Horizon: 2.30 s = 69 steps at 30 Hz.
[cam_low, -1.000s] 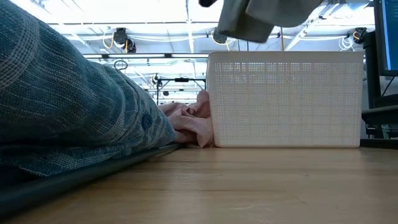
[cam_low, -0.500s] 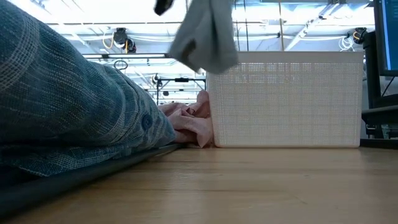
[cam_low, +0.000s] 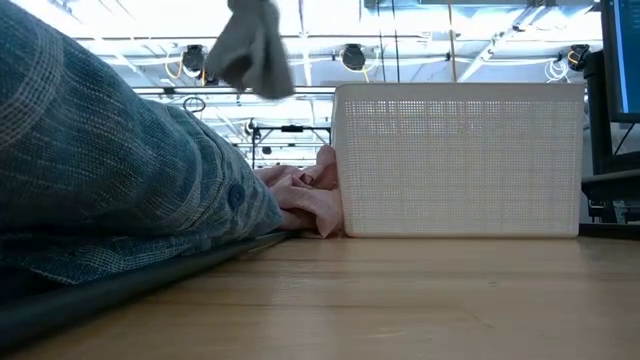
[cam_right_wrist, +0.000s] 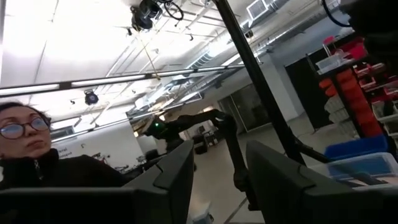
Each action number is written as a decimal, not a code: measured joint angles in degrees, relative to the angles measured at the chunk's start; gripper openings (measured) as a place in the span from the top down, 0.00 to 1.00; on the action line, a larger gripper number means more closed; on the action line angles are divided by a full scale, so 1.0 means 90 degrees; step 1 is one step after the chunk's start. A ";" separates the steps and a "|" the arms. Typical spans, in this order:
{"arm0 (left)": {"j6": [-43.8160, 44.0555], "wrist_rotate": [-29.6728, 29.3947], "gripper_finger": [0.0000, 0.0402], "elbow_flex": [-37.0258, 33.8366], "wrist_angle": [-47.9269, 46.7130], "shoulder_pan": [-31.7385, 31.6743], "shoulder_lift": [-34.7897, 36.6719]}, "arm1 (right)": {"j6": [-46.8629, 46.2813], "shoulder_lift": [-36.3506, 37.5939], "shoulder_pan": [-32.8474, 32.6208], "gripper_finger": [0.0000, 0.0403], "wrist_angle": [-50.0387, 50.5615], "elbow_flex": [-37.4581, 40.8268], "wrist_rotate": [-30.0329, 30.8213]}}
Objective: Pick & Place Cloths
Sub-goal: Put the gray underwear into the wire basket
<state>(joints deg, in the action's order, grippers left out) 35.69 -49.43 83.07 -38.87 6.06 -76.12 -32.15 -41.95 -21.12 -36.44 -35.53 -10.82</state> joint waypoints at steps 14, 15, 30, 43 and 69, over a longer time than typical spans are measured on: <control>-0.1380 -0.0328 1.00 -0.0008 -0.1554 -0.1450 0.0126 | 0.2011 0.0554 0.0000 0.65 0.0010 0.0594 0.0003; -0.1448 -0.0181 1.00 -0.0008 -0.1693 -0.1608 0.0131 | 0.2333 0.0580 0.0000 0.66 0.0017 0.0639 0.0004; -0.3786 0.0365 1.00 -0.0005 -0.2859 -0.3103 -0.0003 | 0.4108 0.0745 0.0002 0.66 0.0241 0.0775 0.0613; -0.4794 0.0500 1.00 -0.0005 -0.3807 -0.3757 -0.1282 | 0.4200 0.0745 0.0002 0.65 0.0318 0.0775 0.0727; -0.4020 0.3281 0.98 -0.0008 -0.4027 -0.4800 -0.2559 | 0.3406 0.0745 0.0002 0.65 0.0315 0.0770 0.0725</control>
<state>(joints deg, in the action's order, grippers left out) -0.50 -19.90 83.00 -75.11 -37.13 -99.15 -1.50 -35.24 -21.10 -33.61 -28.60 -4.29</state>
